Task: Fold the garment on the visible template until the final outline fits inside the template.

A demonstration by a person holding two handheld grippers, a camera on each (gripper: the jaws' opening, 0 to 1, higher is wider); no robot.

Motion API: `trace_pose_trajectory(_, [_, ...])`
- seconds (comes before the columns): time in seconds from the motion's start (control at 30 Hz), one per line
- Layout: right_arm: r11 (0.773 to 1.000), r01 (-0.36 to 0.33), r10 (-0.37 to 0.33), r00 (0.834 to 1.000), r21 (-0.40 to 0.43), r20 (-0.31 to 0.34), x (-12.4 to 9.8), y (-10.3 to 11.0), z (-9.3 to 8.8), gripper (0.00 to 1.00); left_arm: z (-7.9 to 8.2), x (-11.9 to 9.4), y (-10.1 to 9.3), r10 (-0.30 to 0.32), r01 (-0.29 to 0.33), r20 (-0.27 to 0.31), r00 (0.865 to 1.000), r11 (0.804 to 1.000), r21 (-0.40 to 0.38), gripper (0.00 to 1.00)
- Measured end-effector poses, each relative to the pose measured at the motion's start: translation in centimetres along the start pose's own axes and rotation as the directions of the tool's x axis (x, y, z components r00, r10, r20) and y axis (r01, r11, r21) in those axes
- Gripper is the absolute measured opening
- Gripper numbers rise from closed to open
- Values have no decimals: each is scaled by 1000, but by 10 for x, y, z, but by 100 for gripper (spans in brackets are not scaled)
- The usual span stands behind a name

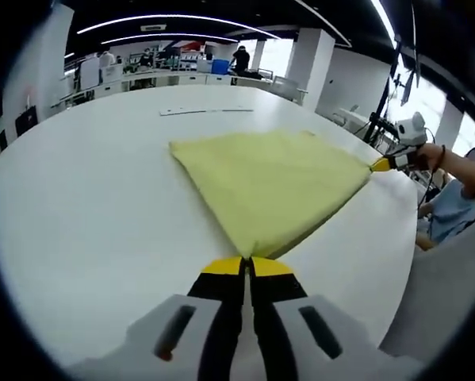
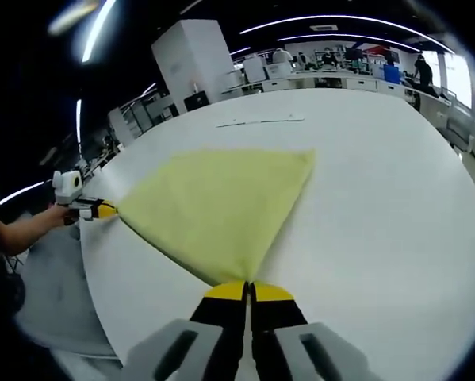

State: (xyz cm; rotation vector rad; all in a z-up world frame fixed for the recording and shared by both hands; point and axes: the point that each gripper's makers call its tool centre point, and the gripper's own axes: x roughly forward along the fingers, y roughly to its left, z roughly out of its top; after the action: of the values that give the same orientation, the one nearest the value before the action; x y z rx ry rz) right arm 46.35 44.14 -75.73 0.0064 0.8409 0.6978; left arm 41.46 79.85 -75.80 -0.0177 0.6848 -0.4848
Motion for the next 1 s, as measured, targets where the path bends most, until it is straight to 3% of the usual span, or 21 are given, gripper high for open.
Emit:
trace_pose_trajectory(0.17, [1000,-3,4,1000,9,-12,0,2,-3,2,-5,0,2,17,-17,-15,1000,1000,-5,4])
trace_pose_trajectory(0.4, [999,31,-30,999,-33,28,-6,9,9,40,3,-9,2,25,-24,28,999,999,-32,32])
trace_pose_trajectory(0.53, [998,28,-25,998,-49,63,-10,21,19,59,19,-17,-8,13,-11,82,997,1000,-22,55])
trace_pose_trajectory(0.63, [998,33,-29,996,-45,89,-13,29,23,72,26,-24,-10,23,-22,107,994,1000,-16,61])
trace_pose_trajectory(0.9, [993,50,-34,990,-112,134,-25,48,39,92,41,-37,-17,55,-53,146,988,998,-18,83])
trace_pose_trajectory(1.0, [989,75,-54,986,-131,155,-33,51,46,99,43,-41,-19,76,-76,135,988,997,-7,93])
